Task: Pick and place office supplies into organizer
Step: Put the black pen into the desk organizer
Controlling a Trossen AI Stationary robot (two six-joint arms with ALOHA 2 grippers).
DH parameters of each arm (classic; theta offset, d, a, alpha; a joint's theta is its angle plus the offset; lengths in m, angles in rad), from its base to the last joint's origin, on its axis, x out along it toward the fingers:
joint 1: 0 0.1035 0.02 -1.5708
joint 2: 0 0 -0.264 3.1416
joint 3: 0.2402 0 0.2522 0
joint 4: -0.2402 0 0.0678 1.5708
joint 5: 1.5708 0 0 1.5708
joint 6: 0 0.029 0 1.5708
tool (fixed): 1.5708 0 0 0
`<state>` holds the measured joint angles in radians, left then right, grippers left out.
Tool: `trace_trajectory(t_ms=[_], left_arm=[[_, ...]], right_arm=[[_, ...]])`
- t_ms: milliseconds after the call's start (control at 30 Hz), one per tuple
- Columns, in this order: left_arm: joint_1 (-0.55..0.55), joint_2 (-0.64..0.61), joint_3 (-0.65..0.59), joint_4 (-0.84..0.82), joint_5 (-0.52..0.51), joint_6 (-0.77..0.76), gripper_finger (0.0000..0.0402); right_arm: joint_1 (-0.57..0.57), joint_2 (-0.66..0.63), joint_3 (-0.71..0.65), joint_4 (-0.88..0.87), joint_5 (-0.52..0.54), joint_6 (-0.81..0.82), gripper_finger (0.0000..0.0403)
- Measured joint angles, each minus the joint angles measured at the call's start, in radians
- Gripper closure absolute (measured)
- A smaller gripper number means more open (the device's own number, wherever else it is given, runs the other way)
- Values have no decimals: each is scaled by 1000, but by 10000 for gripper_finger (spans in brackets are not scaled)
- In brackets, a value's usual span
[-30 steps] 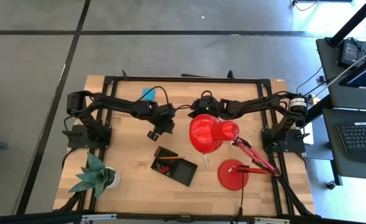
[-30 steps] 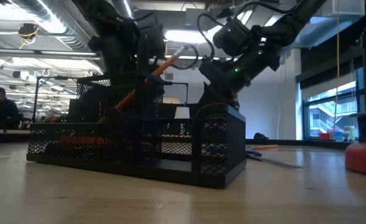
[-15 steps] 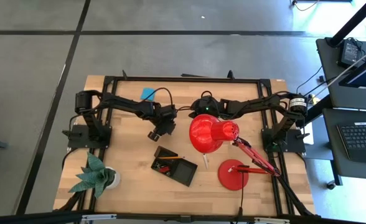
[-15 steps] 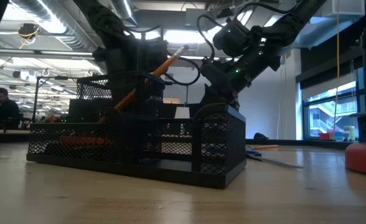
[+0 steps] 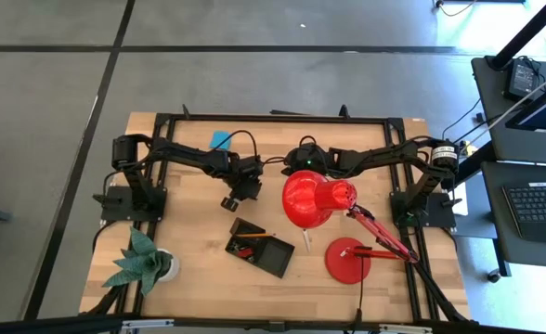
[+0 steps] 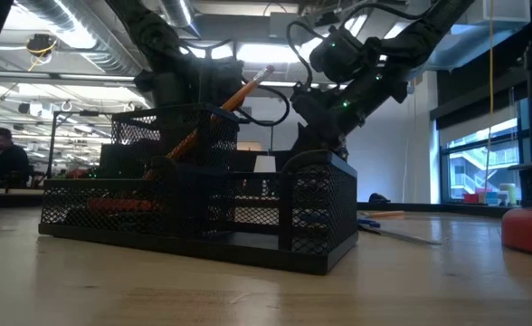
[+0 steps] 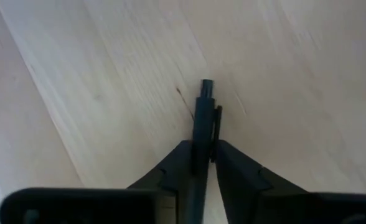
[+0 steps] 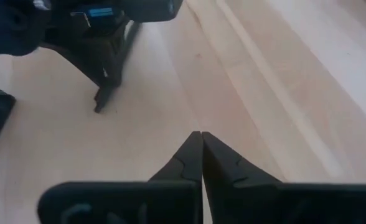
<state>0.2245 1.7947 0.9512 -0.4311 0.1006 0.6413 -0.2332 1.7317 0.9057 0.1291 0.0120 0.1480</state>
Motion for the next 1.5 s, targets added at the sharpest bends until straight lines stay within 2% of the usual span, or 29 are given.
trace_trajectory(t_ms=[133,333,500,667,1000,1167,1333,1500], left_arm=[[-2,0,0,2,1,2,355],[2,-2,-1,8,33,-50,364],[1,-14,-3,11,33,-59,364],[0,-69,-9,2,29,-98,364],[0,-321,-5,-14,30,-186,364],[-15,-461,-4,-8,67,-255,365],[-51,-565,-4,54,205,-366,365],[-120,-601,-4,197,383,-422,366]], right_arm=[[1,0,-43,108,38,-94,385],[-5,0,-205,444,11,-100,383],[-21,0,-299,626,13,-73,383],[-28,0,-311,635,13,-48,383],[-28,0,-311,619,13,-50,383],[-28,0,-311,613,13,-49,383],[-28,0,-311,612,13,-48,383],[-28,0,-311,611,13,-40,383]])
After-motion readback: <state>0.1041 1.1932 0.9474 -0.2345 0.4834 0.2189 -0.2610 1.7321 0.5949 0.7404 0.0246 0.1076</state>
